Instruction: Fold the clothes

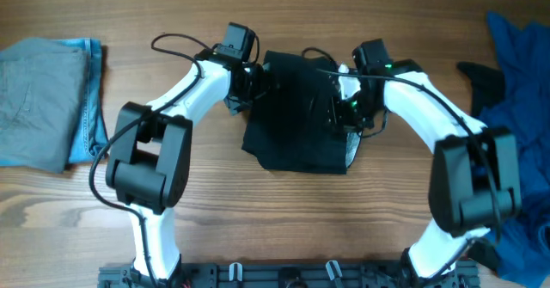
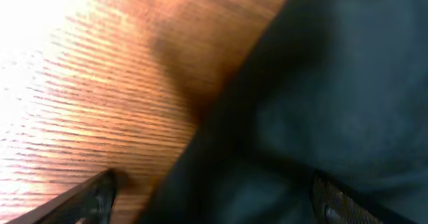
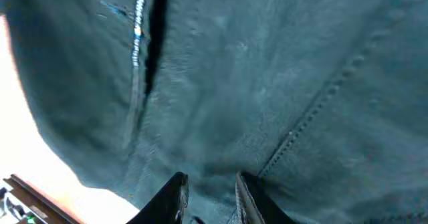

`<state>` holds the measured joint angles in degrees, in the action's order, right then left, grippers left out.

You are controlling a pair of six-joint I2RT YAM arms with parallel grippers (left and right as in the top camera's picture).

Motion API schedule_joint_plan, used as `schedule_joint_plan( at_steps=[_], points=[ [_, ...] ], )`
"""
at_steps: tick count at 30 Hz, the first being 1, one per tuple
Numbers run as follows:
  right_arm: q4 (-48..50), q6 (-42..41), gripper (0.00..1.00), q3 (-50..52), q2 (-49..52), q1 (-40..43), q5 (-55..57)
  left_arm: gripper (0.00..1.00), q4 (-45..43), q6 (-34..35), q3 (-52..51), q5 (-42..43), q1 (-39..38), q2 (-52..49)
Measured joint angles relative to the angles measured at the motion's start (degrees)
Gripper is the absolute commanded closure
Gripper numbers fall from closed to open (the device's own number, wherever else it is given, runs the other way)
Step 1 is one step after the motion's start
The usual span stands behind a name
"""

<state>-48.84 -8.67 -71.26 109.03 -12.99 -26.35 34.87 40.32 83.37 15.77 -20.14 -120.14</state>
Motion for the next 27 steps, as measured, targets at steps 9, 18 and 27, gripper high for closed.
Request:
schedule_joint_plan(
  at_steps=[9,18,27],
  points=[
    [0.94,-1.95,0.67,0.0,2.89,-0.11,10.75,0.96,0.04,-1.01,0.28,0.85,-3.06,-0.63],
    [4.35,-2.75,0.48,-0.68,2.91,0.02,19.5,0.96,13.49,-2.73,1.09,2.34,-4.59,-1.29],
    [-4.5,-3.26,0.47,-11.17,3.61,3.28,20.98,0.83,32.81,-0.37,0.66,6.82,-1.44,-1.44]
  ],
)
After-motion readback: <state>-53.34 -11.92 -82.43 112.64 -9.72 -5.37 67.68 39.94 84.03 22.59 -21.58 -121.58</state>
